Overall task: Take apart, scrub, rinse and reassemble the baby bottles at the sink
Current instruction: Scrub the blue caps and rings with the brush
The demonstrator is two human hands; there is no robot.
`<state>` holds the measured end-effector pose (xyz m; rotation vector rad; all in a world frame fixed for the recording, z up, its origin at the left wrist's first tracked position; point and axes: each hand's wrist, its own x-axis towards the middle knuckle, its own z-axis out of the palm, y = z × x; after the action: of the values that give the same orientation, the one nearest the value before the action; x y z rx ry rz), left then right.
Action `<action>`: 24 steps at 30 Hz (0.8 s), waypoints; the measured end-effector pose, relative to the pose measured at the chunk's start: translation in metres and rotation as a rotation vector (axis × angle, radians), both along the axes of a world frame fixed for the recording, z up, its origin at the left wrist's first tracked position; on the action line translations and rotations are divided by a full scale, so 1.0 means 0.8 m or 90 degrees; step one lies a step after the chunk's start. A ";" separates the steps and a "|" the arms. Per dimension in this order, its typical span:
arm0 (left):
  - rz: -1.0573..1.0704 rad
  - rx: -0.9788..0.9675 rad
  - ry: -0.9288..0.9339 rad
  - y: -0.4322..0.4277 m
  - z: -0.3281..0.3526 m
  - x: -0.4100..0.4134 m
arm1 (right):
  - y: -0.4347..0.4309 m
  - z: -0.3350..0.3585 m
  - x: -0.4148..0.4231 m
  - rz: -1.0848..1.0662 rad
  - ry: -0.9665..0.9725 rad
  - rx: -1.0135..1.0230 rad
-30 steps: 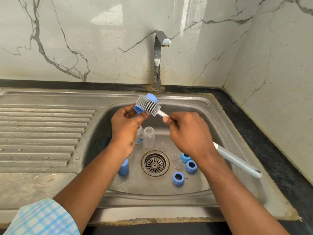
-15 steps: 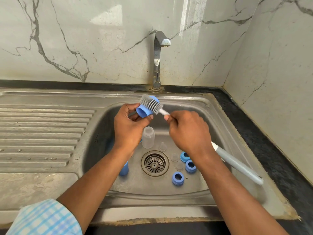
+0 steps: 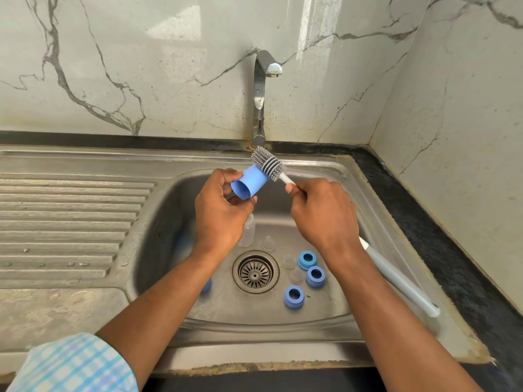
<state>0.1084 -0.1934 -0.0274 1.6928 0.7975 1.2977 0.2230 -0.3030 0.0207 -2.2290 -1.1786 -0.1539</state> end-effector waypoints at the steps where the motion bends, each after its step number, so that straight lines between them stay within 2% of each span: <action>1: -0.002 -0.002 -0.004 0.001 -0.001 -0.001 | -0.003 -0.001 -0.001 0.031 0.008 -0.008; 4: -0.031 -0.061 -0.056 0.004 0.004 -0.006 | -0.005 -0.001 -0.012 0.076 0.010 -0.027; 8: -0.086 -0.141 -0.092 -0.002 0.012 -0.005 | 0.001 -0.002 -0.010 0.040 0.017 0.005; 11: -0.209 -0.328 -0.204 -0.006 0.016 -0.004 | -0.001 -0.006 -0.002 0.039 0.036 0.011; 13: -0.225 -0.407 -0.250 -0.001 0.018 -0.005 | -0.002 -0.005 -0.001 0.045 0.054 0.007; 20: -0.161 -0.456 -0.275 0.012 0.014 -0.006 | -0.005 -0.003 -0.004 0.095 0.045 -0.052; 24: -0.133 -0.354 -0.183 0.005 0.015 0.000 | 0.000 -0.004 0.001 -0.006 0.021 -0.011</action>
<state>0.1083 -0.1896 -0.0154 1.0867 0.7049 1.0210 0.2237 -0.3031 0.0176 -2.2436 -1.1567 -0.1113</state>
